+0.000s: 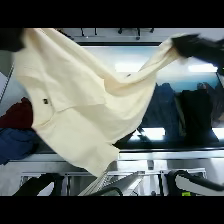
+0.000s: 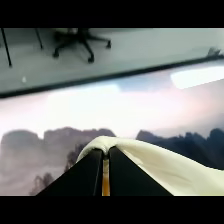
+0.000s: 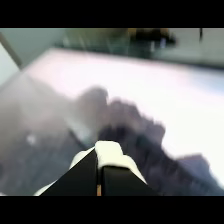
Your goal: Fold the shirts.
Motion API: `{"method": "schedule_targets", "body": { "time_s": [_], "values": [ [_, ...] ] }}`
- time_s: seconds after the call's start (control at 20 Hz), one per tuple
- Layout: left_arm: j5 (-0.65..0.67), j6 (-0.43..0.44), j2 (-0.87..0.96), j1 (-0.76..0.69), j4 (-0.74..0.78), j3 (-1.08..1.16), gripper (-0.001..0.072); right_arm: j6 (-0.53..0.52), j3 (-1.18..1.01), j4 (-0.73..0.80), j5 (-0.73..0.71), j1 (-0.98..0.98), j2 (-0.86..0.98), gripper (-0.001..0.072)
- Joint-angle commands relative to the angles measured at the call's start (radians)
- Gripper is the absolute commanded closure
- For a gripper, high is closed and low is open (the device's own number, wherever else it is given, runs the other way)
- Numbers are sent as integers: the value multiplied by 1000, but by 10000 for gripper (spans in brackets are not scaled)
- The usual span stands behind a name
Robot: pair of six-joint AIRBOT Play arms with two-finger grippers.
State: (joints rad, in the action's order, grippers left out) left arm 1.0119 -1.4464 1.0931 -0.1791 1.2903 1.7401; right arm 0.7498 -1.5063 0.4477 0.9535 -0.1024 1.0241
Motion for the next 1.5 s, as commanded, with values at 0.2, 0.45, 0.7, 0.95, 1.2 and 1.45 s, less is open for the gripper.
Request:
{"method": "schedule_targets", "body": {
  "time_s": [0.2,0.45,0.7,0.95,1.2,1.45],
  "values": [
    [1,138,536,227,-440,-70,371,43,0,73,-304,106,477,113],
    [193,127,573,365,-507,-70,36,91,1,92,-103,-45,385,156],
    [431,50,481,404,-296,-177,37,194,198,143,219,-184,293,302],
    [303,60,292,404,-290,-667,37,119,558,132,109,-62,275,375],
    [126,96,227,404,-322,-967,38,84,594,93,-39,87,275,372],
    [-5,184,227,380,-477,-1008,119,46,593,15,-93,151,275,373]
  ]
}}
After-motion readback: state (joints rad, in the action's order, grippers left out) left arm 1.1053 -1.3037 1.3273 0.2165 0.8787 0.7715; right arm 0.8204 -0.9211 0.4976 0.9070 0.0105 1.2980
